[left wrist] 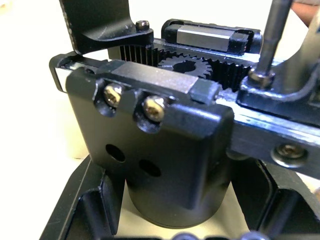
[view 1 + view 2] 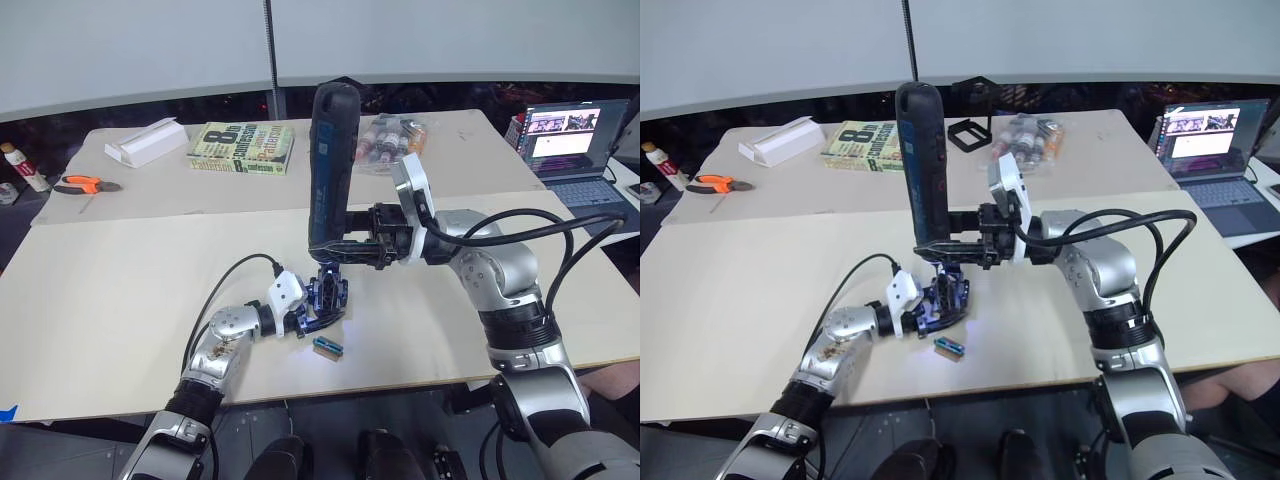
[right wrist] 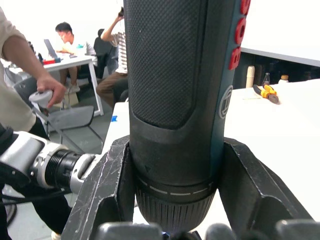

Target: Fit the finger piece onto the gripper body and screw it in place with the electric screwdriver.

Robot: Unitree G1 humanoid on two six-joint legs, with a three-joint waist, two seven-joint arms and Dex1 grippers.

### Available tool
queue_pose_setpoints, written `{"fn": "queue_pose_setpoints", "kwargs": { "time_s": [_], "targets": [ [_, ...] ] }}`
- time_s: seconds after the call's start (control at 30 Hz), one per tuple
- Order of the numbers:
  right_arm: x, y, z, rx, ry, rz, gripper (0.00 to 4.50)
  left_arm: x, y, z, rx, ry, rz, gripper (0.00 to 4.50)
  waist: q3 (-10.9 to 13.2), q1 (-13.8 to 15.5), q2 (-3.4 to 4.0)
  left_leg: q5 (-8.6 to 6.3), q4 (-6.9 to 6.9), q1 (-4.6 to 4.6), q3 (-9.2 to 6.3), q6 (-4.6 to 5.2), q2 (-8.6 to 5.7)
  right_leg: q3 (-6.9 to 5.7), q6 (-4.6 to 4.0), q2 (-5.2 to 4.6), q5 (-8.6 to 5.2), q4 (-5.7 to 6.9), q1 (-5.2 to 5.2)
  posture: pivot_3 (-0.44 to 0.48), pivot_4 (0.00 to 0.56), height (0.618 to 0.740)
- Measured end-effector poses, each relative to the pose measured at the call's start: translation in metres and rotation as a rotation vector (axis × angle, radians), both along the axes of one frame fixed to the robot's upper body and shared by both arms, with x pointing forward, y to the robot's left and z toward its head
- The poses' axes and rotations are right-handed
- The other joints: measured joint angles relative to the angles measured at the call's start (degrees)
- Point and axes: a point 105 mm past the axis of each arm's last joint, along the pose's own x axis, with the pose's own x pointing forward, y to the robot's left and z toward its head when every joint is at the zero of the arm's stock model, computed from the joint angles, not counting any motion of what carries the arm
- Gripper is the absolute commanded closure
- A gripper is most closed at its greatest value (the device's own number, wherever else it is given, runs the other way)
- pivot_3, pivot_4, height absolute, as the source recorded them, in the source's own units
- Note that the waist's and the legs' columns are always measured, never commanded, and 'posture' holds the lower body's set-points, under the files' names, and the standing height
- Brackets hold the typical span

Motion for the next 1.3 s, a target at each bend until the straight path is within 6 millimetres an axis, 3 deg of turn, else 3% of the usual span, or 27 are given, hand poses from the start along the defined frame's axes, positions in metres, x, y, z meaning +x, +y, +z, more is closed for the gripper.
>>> {"fn": "queue_pose_setpoints", "kwargs": {
  "time_s": [0.17,0.23,0.33,0.4,0.5,0.73,0.87,0.93,1.0,1.03,1.3],
  "targets": [
    [-0.003,0.001,0.003,-0.014,-0.016,0.004,2.57,0.001,-0.001,0.001,-0.001,-0.005,0.001,2.04,0.0,0.0,0.00,0.00,0.00,-0.05,0.00,0.00,0.00,0.00,0.00,0.00,0.00,0.00,-0.04,0.000,0.150,0.740],
    [-0.008,0.003,0.021,0.022,-0.064,0.034,2.57,0.002,0.000,0.000,0.004,-0.004,0.005,2.04,0.0,-0.2,0.01,0.00,-0.02,-0.02,0.03,0.00,-0.01,0.04,0.00,0.00,0.00,0.00,-0.06,0.000,0.150,0.740],
    [-0.033,0.006,0.068,0.117,-0.229,0.124,2.57,0.003,0.001,-0.003,0.007,0.006,0.012,2.04,-0.1,-0.1,-0.06,-0.01,-0.10,0.33,-0.05,-0.01,0.05,-0.03,0.00,0.02,0.00,-0.04,0.24,0.000,0.150,0.740],
    [-0.043,0.005,0.079,0.169,-0.244,0.162,2.57,0.003,0.002,-0.006,0.014,0.014,0.019,2.04,-0.4,-0.2,-0.34,-0.04,-0.20,0.66,-0.10,0.02,0.10,-0.04,0.00,0.05,-0.01,-0.09,0.58,0.000,0.150,0.740],
    [-0.038,0.001,0.076,0.170,-0.193,0.144,2.57,0.004,0.002,-0.008,0.015,0.020,0.028,2.04,-0.4,-0.3,-0.37,-0.35,-0.27,1.04,-0.10,0.52,0.11,-0.03,-0.01,0.06,-0.01,-0.39,1.09,0.000,0.150,0.740],
    [-0.036,-0.012,0.065,0.112,-0.185,0.123,2.57,0.004,0.002,-0.008,0.011,0.019,0.029,2.04,-0.4,-0.3,-0.35,-0.15,-0.27,1.02,-0.09,0.18,0.10,-0.02,-0.01,0.06,-0.01,-0.43,1.10,0.000,0.150,0.740],
    [-0.031,-0.029,0.047,0.046,-0.167,0.066,2.57,0.003,0.004,-0.007,0.004,0.024,0.035,2.04,-0.4,-0.3,-0.35,-0.18,-0.27,0.95,-0.08,0.22,0.11,-0.01,-0.01,0.06,-0.01,-0.48,1.06,0.000,0.150,0.740],
    [-0.028,-0.038,0.040,0.030,-0.154,0.033,2.57,0.003,0.006,-0.005,-0.005,0.026,0.040,1.00,-0.4,-0.5,-0.35,-0.16,-0.30,0.93,-0.06,0.19,0.11,0.03,-0.01,0.06,-0.01,-0.48,1.00,0.000,0.150,0.740],
    [-0.026,-0.045,0.038,0.022,-0.154,0.002,2.57,0.003,0.008,-0.004,-0.012,0.036,0.052,0.22,-0.4,-0.5,-0.35,-0.16,-0.35,0.93,-0.05,0.19,0.13,0.03,-0.01,0.07,-0.01,-0.48,0.98,0.000,0.150,0.740],
    [-0.025,-0.049,0.037,0.019,-0.155,-0.012,2.57,0.003,0.010,-0.003,-0.012,0.037,0.057,0.06,-0.4,-0.5,-0.35,-0.17,-0.36,0.92,-0.06,0.17,0.15,0.03,-0.01,0.08,-0.01,-0.49,0.98,0.000,0.150,0.740],
    [-0.025,-0.078,0.034,-0.021,-0.156,-0.122,2.57,-0.013,0.046,-0.003,0.046,0.051,0.077,0.06,-0.4,-0.4,-0.35,-0.18,-0.49,0.88,-0.04,0.18,0.14,0.06,-0.01,0.06,-0.01,-0.64,0.94,0.000,0.150,0.740]
  ]
}}
